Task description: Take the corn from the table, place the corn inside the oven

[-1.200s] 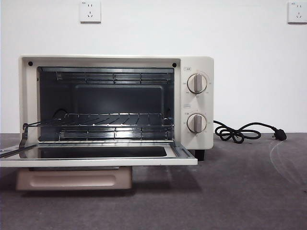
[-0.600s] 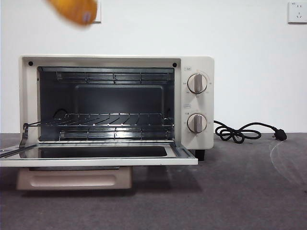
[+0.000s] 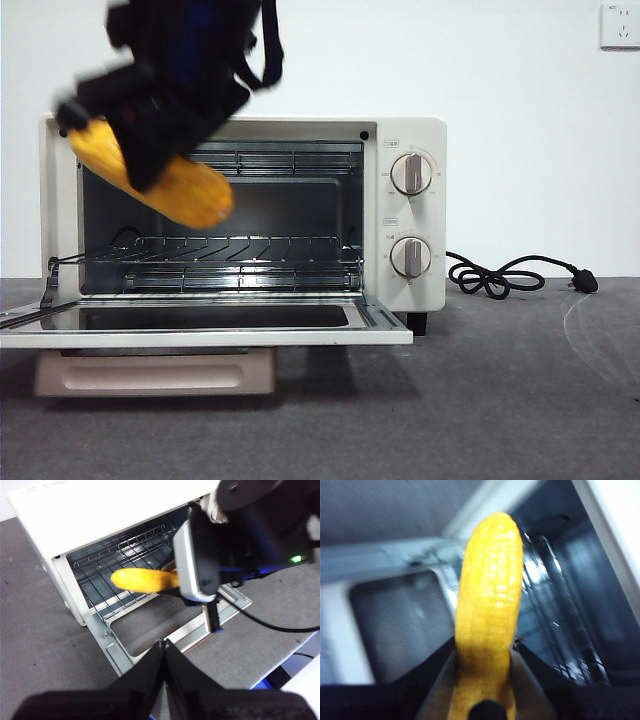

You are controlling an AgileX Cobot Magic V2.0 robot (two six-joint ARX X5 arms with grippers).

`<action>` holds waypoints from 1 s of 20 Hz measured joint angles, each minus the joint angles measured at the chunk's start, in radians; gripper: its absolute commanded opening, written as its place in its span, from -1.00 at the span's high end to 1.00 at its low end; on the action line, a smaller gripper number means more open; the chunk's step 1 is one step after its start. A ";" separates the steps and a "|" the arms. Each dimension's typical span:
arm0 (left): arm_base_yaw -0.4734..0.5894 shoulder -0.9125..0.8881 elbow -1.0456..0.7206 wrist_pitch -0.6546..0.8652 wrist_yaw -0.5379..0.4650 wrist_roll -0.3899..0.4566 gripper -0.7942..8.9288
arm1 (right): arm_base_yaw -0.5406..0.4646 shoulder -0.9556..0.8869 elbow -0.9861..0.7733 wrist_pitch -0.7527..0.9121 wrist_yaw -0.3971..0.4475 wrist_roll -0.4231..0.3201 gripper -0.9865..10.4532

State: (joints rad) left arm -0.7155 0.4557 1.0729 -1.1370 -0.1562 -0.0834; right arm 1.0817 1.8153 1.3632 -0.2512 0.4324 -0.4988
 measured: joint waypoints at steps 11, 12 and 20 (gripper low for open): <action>0.000 0.000 0.000 0.000 -0.025 -0.005 0.85 | -0.149 0.053 0.000 0.118 0.072 -0.116 0.85; 0.000 0.000 0.000 0.000 -0.025 -0.005 0.85 | -0.164 0.053 0.000 0.114 0.056 -0.116 0.85; 0.000 0.000 0.000 0.000 -0.025 -0.007 0.85 | -0.198 0.053 0.000 0.079 -0.056 -0.121 0.55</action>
State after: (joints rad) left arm -0.7155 0.4557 1.0729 -1.1370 -0.1810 -0.0902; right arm 0.8833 1.8687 1.3632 -0.1722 0.3767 -0.6193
